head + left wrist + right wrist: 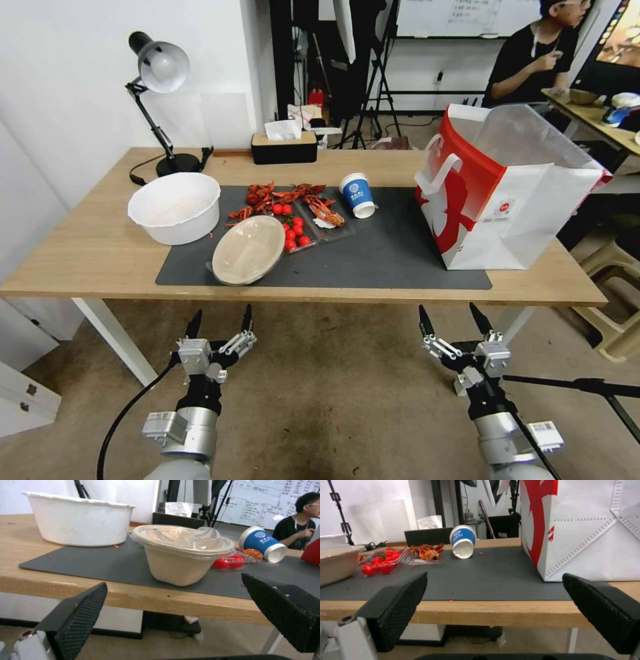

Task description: Pick up the trash from the table and place it into the takeout bag.

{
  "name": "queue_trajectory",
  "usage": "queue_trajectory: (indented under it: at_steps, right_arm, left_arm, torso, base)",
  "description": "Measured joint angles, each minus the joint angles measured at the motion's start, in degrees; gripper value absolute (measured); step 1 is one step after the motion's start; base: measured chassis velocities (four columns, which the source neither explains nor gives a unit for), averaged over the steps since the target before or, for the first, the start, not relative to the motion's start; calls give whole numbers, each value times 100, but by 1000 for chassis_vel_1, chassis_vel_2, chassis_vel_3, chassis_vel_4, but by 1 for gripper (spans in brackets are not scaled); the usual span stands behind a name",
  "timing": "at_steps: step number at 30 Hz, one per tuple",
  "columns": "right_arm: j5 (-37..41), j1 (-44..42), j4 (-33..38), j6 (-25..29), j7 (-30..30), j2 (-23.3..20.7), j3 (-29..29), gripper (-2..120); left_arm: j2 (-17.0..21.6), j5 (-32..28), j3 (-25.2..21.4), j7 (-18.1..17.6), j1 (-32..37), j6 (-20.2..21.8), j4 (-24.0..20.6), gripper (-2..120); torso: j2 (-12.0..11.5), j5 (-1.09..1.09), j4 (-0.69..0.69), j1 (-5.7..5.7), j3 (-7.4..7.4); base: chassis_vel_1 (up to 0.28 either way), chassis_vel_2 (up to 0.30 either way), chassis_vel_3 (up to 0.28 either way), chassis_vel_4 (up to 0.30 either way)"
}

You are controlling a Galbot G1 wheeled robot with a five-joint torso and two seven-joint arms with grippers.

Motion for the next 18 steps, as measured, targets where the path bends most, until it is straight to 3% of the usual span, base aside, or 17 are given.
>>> queue_trajectory:
  at_steps: [11, 15, 18]
  right_arm:
    - [-58, 177, -40, -143, 17, -166, -145, 100]
    - [-101, 512, -61, -364, 80, -257, -280, 100]
    - [-107, 1307, -184, -758, 249, -407, -531, 100]
  left_arm:
    - [-11, -2, -28, 0, 32, -2, -26, 100]
    - [-16, 2, -34, 0, 45, -14, -38, 100]
    - [-17, 3, -35, -4, 57, -35, -55, 100]
  torso:
    - [0, 1, 0, 1, 0]
    - [0, 0, -1, 1, 0]
    - [0, 0, 1, 1, 1]
  base:
    - [0, 0, 0, 0]
    - [0, 0, 0, 0]
    - [0, 0, 0, 0]
